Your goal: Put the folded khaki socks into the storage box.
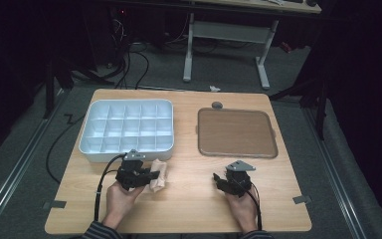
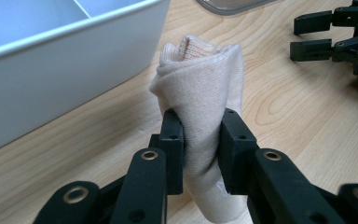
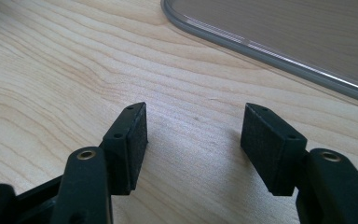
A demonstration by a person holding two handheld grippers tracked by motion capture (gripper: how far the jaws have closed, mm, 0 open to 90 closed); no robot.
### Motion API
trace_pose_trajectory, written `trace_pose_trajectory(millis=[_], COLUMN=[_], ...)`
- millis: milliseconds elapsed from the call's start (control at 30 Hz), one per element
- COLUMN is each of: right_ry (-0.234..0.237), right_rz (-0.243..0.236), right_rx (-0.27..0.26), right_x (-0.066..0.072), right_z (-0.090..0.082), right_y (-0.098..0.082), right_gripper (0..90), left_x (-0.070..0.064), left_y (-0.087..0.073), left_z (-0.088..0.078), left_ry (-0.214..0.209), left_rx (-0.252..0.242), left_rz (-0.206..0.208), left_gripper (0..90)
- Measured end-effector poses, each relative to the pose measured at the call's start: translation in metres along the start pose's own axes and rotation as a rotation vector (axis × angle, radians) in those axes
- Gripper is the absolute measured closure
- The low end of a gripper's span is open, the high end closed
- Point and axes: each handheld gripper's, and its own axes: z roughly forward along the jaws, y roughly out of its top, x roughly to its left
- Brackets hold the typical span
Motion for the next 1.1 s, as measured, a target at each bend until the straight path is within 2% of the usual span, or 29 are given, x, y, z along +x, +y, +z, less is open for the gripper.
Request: trace_pose_trajectory(millis=[333, 1100], right_ry=[-0.001, -0.005], right_rz=[0.0, 0.0], right_rx=[0.0, 0.0], right_x=[0.0, 0.001], right_z=[0.0, 0.0], right_y=[0.0, 0.0], right_gripper=[40.8, 40.4], left_x=[0.004, 0.019], left_y=[0.001, 0.006], left_z=[-0.012, -0.031], left_ry=[0.008, -0.001], left_rx=[-0.018, -0.052], left_rz=[0.0, -0.038], left_gripper=[74.1, 74.2])
